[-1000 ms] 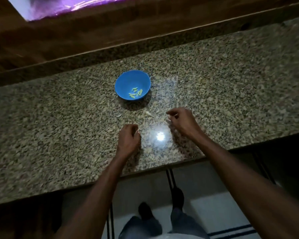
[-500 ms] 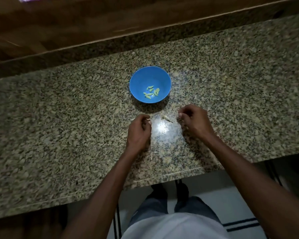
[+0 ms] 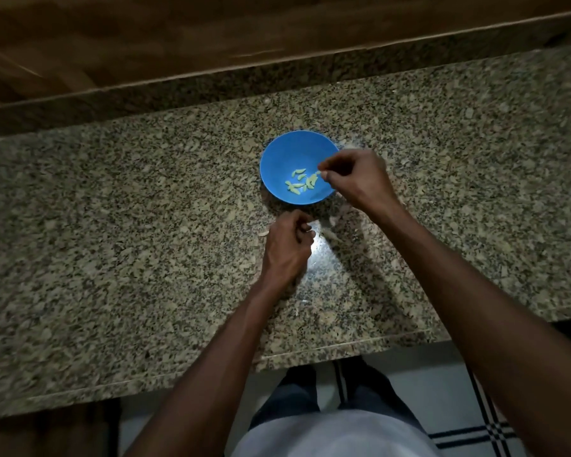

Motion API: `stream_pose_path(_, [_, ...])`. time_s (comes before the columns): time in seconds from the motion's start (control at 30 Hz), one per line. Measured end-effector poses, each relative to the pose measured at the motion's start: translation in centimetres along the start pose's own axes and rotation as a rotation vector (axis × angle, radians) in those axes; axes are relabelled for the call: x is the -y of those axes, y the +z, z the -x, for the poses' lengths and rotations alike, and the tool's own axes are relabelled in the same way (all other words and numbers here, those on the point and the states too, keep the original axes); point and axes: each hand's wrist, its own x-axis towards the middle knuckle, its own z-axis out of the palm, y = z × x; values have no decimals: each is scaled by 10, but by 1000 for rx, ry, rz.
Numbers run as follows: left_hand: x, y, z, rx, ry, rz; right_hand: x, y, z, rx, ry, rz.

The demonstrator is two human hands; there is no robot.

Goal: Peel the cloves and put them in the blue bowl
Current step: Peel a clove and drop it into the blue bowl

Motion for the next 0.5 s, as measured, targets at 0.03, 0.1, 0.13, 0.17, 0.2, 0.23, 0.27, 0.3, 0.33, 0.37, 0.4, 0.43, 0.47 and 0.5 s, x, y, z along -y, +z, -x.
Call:
stream_pose_path(0.03, [-2,0,0,-13,10,-15,2,3,-7,26,-30,61])
stream_pose_path(0.1, [-2,-3,3,-79,-8,-44,4,8,-15,50,-82,145])
stream_pose_path(0.13, [1,-7,5,-121,-45,-47,3,8,-15,45,-101,151])
stream_pose_path(0.17, [4,-12,8,-166,-98,-46,0,7,-13,37,-105,130])
stream_pose_path(0.2, [10,-17,10,-213,-158,-62,-4,5,-9,38,-93,87])
stream_pose_path(0.23, [15,-23,13,-246,-214,-95,-9,2,-3,48,-69,33])
stream_pose_path(0.27, [20,-28,15,-264,-251,-132,-14,-1,4,67,-46,-18])
stream_pose_path(0.3, [26,-32,17,-265,-267,-158,-20,-3,11,88,-31,-55])
stream_pose_path(0.33, [31,-34,18,-249,-265,-169,-26,-5,19,111,-20,-82])
stream_pose_path(0.37, [34,-36,20,-226,-251,-172,-31,-6,27,134,-8,-108])
stream_pose_path(0.4, [37,-35,21,-210,-230,-179,-35,-5,34,151,12,-141])
stream_pose_path(0.43, [38,-34,21,-209,-203,-192,-40,-5,40,164,38,-175])
stream_pose_path(0.47, [39,-32,21,-222,-185,-204,-45,-3,47,175,62,-199])
stream_pose_path(0.5, [37,-31,21,-240,-178,-213,-48,-1,55,190,82,-210])
